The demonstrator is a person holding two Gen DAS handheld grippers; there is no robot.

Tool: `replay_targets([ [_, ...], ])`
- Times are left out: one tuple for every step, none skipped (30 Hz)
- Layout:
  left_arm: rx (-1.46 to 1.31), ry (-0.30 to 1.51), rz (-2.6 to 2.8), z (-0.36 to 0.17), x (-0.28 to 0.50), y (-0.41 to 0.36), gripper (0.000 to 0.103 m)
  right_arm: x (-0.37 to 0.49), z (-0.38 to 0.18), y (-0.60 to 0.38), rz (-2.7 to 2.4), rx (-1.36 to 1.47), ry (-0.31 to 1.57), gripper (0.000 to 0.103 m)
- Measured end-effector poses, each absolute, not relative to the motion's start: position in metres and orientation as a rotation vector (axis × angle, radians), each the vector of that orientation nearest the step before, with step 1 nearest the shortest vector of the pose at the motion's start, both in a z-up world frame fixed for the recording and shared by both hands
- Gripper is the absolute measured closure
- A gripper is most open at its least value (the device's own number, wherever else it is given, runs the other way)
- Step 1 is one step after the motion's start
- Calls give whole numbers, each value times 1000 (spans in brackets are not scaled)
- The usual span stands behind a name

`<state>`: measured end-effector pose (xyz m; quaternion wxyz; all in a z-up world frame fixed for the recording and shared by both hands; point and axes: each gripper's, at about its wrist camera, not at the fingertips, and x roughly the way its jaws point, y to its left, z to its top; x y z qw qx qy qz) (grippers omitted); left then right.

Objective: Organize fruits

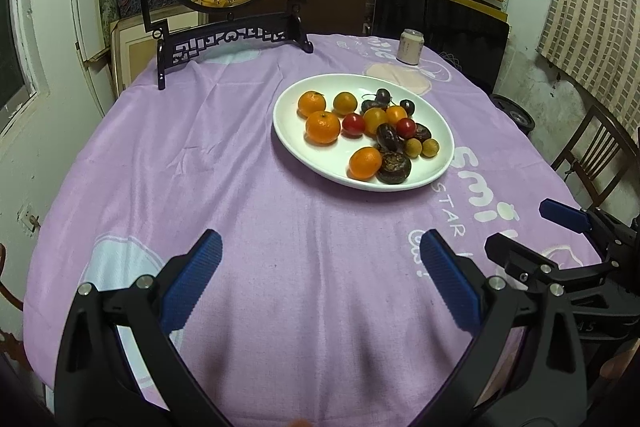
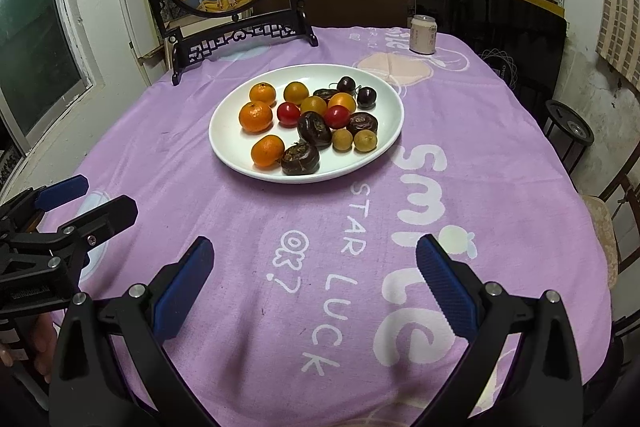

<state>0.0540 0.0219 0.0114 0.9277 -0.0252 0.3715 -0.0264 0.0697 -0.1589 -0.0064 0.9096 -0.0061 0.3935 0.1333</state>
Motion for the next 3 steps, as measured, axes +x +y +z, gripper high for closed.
replay_targets([
  [-52, 763, -54, 11, 54, 22, 2, 70, -7, -159, 275, -11, 813, 2],
  [-52, 764, -54, 11, 55, 22, 2, 70, -7, -159, 275, -9, 815, 2],
  [-52, 765, -54, 11, 55, 22, 2, 71, -8, -160, 276, -8, 816, 2],
])
